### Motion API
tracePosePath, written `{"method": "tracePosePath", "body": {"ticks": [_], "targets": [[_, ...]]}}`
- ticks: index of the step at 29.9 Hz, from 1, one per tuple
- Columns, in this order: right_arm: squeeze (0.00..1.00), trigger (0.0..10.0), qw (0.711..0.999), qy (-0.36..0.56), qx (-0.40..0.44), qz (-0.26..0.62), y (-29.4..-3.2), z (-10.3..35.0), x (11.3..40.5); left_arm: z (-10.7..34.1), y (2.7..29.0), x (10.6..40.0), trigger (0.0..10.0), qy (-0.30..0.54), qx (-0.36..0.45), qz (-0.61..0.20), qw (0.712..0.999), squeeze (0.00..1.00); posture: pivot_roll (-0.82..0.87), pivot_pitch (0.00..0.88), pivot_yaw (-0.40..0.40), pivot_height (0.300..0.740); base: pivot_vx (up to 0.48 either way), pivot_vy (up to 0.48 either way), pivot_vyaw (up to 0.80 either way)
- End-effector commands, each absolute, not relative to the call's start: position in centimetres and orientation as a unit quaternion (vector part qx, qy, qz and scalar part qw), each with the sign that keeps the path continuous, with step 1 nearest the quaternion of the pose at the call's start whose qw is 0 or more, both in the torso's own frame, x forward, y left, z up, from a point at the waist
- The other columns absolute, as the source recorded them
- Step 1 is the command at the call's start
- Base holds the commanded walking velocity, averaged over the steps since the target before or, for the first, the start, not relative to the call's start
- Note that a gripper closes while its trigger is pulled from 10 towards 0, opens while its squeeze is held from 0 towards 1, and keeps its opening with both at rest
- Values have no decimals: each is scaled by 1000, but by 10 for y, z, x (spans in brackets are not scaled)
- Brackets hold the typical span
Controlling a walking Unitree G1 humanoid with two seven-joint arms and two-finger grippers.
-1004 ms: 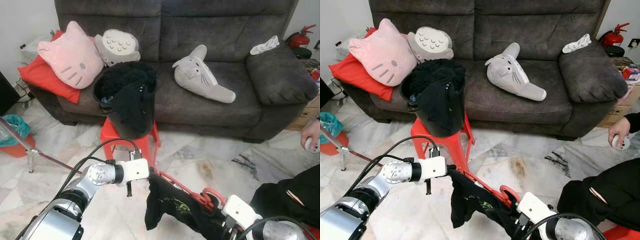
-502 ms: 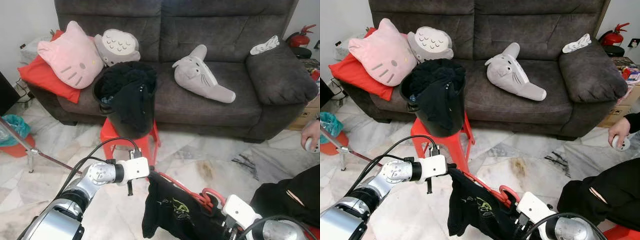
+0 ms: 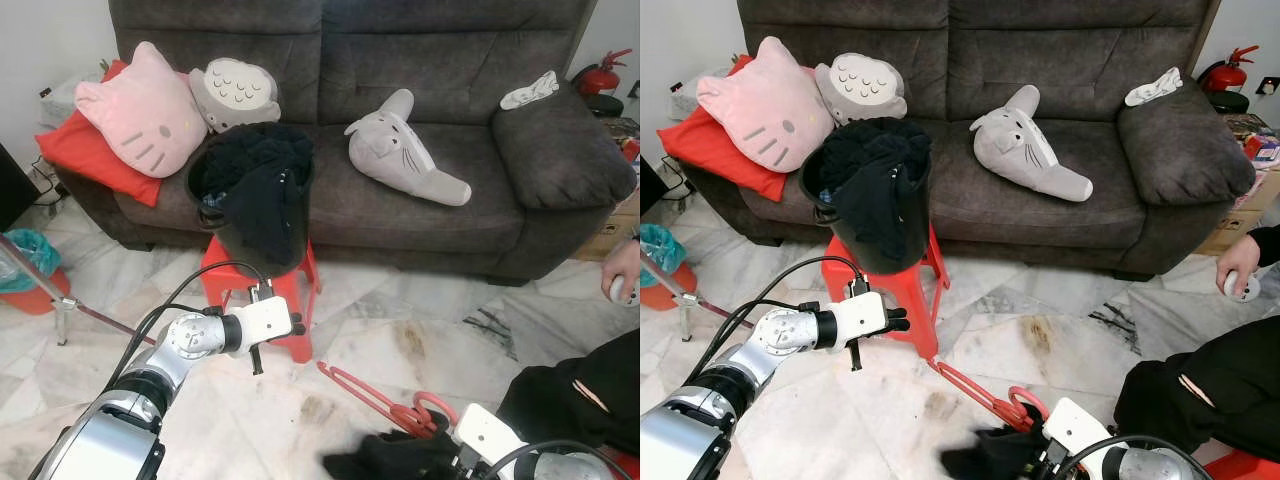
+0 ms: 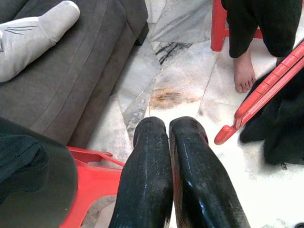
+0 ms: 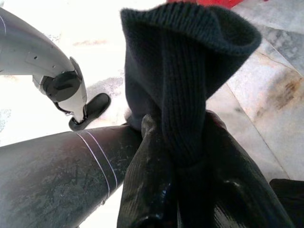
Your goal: Hang hanger
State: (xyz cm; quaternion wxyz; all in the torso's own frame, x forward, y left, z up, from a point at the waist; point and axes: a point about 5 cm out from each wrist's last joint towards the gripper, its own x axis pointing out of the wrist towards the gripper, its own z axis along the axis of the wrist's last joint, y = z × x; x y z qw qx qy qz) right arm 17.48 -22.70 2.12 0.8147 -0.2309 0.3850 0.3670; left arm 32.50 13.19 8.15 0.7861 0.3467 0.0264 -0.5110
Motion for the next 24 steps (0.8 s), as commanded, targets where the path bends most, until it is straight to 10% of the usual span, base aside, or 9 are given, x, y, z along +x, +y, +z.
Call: {"method": "tracePosePath", "body": {"ticks": [1, 16, 24], "targets": [[0, 10000, 818, 375, -233, 368, -226, 25, 179, 81, 136, 326, 10000, 33, 349, -507, 787, 0, -48, 58, 67, 740, 0, 0, 0], [0, 10000, 823, 373, -264, 338, -234, 30, 191, 64, 146, 314, 10000, 89, 368, -541, 751, 0, -52, 58, 70, 740, 0, 0, 0], [0, 10000, 831, 398, -264, 284, -230, 14, 194, 81, 143, 324, 10000, 57, 335, -525, 780, 0, -44, 55, 71, 740, 0, 0, 0]]}}
